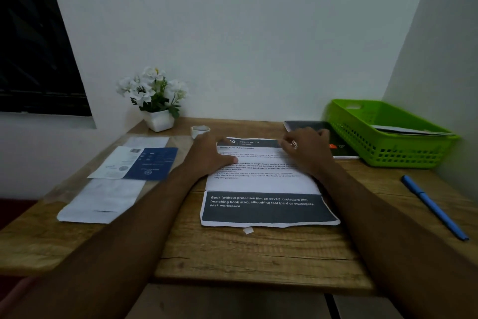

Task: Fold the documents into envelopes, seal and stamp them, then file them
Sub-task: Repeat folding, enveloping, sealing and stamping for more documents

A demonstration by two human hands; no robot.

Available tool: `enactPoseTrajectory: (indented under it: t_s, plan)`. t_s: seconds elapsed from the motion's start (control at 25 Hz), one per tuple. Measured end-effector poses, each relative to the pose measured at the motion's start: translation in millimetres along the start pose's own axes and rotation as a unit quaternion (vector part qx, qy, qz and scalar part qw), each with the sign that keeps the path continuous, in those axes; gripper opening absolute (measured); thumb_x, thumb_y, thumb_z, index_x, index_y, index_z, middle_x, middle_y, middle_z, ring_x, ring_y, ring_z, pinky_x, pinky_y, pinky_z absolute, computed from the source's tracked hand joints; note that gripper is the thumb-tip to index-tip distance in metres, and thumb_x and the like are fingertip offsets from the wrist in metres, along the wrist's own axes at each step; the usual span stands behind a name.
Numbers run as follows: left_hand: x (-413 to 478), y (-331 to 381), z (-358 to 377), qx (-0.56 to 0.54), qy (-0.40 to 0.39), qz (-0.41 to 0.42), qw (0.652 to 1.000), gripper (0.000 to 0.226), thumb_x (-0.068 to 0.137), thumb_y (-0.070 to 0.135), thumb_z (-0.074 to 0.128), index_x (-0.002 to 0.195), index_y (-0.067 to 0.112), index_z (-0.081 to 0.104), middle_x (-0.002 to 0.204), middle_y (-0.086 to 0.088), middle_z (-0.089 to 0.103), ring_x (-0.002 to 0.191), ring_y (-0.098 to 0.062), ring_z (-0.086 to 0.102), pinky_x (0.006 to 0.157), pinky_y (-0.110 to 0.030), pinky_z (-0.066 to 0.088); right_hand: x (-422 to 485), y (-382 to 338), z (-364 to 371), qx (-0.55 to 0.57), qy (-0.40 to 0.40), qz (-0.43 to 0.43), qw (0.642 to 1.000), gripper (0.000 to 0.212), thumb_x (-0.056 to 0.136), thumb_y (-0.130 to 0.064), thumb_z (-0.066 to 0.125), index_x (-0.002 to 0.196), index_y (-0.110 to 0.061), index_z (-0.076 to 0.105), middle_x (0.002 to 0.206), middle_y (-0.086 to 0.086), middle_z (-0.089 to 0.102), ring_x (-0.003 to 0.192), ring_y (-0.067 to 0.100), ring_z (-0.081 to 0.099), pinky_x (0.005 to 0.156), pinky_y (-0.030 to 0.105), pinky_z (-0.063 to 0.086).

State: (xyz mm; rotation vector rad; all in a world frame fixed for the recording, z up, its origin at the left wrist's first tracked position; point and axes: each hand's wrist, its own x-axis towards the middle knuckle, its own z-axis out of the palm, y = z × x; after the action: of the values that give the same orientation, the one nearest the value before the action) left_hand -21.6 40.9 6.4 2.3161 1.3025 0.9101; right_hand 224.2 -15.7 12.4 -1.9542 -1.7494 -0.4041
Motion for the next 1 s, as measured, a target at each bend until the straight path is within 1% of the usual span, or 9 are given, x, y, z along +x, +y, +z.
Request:
enactPoseTrajectory:
  t_s: [0.2, 0.32, 0.44, 0.52, 0.64, 0.72, 0.8, 0.92, 1.0]
  plan:
    - [6, -2, -1, -0.051, 0.011, -0.089, 0.995, 0.053, 0.062, 0.028, 0.087, 0.110, 0.014, 0.066, 0.112, -0.008, 0.063, 0.096, -0.017, 0.055, 0.069, -0.022, 0.039, 7, 30, 17, -0.012, -0.138, 0.025, 0.990, 0.049, 0.088, -0.068, 0.037, 0.125, -0.040, 0.056, 0.133, -0.003, 0.058, 0.132, 0.023, 0.041, 0.107, 0.065, 0.009]
    - [7, 0, -3, -0.069, 0.005, -0.101, 0.993, 0.055, 0.062, 0.023, 0.087, 0.112, 0.012, 0.066, 0.113, -0.011, 0.063, 0.101, -0.022, 0.057, 0.073, -0.024, 0.041, 9, 28, 20, -0.011, -0.160, 0.027, 0.987, 0.061, 0.088, -0.069, 0.040, 0.140, -0.037, 0.042, 0.145, -0.001, 0.049, 0.139, 0.023, 0.034, 0.109, 0.066, 0.002]
    - [7, -1, -4, -0.087, 0.005, -0.103, 0.991, 0.057, 0.061, 0.020, 0.087, 0.113, 0.010, 0.066, 0.116, -0.009, 0.063, 0.096, -0.016, 0.054, 0.076, -0.024, 0.041, 7, 27, 19, 0.044, -0.132, 0.050, 0.989, 0.057, 0.087, -0.060, 0.053, 0.137, -0.034, 0.046, 0.140, 0.000, 0.054, 0.135, 0.025, 0.040, 0.111, 0.061, 0.009]
    - [6, -1, -4, -0.090, 0.004, -0.108, 0.990, 0.059, 0.061, 0.020, 0.087, 0.115, 0.010, 0.065, 0.118, -0.008, 0.062, 0.096, -0.014, 0.053, 0.078, -0.024, 0.043, 6, 27, 16, 0.135, -0.082, 0.062, 0.985, 0.054, 0.083, -0.043, 0.069, 0.132, -0.031, 0.051, 0.130, 0.001, 0.061, 0.124, 0.024, 0.052, 0.111, 0.056, 0.024]
    - [8, -2, -3, -0.100, 0.007, -0.120, 0.988, 0.066, 0.059, 0.019, 0.088, 0.119, 0.011, 0.061, 0.119, -0.008, 0.061, 0.100, -0.018, 0.056, 0.085, -0.028, 0.047, 3, 27, 10, 0.298, -0.040, 0.069, 0.951, 0.063, 0.074, -0.011, 0.079, 0.131, -0.023, 0.054, 0.114, 0.009, 0.068, 0.095, 0.019, 0.063, 0.093, 0.046, 0.049]
    - [8, -4, -2, -0.114, 0.001, -0.127, 0.985, 0.076, 0.058, 0.017, 0.089, 0.125, 0.008, 0.055, 0.122, -0.009, 0.060, 0.106, -0.020, 0.057, 0.093, -0.034, 0.048, -1, 28, 6, 0.350, -0.038, 0.071, 0.933, 0.069, 0.073, 0.000, 0.077, 0.134, -0.018, 0.051, 0.102, 0.012, 0.070, 0.075, 0.014, 0.059, 0.074, 0.032, 0.053]
    - [7, -3, -3, -0.134, -0.005, -0.134, 0.982, 0.081, 0.057, 0.014, 0.089, 0.128, 0.006, 0.050, 0.121, -0.009, 0.061, 0.103, -0.019, 0.058, 0.094, -0.034, 0.049, -2, 27, 5, 0.330, -0.039, 0.069, 0.941, 0.064, 0.074, 0.000, 0.077, 0.131, -0.015, 0.054, 0.098, 0.011, 0.070, 0.074, 0.016, 0.061, 0.070, 0.031, 0.052]
    - [5, -2, -4, -0.158, 0.008, -0.139, 0.978, 0.085, 0.056, 0.011, 0.090, 0.126, 0.009, 0.042, 0.111, -0.005, 0.062, 0.094, -0.017, 0.058, 0.086, -0.031, 0.050, -2, 26, 5, 0.271, -0.057, 0.058, 0.959, 0.037, 0.079, -0.006, 0.074, 0.115, -0.009, 0.067, 0.107, 0.010, 0.071, 0.093, 0.023, 0.065, 0.086, 0.038, 0.053]
    - [4, -1, -5, -0.150, 0.023, -0.137, 0.979, 0.081, 0.057, 0.011, 0.089, 0.122, 0.014, 0.040, 0.100, 0.001, 0.059, 0.089, -0.014, 0.057, 0.078, -0.028, 0.048, -4, 25, 3, 0.248, -0.070, 0.058, 0.965, 0.023, 0.082, -0.008, 0.071, 0.105, -0.006, 0.072, 0.097, 0.009, 0.073, 0.087, 0.020, 0.066, 0.082, 0.036, 0.052]
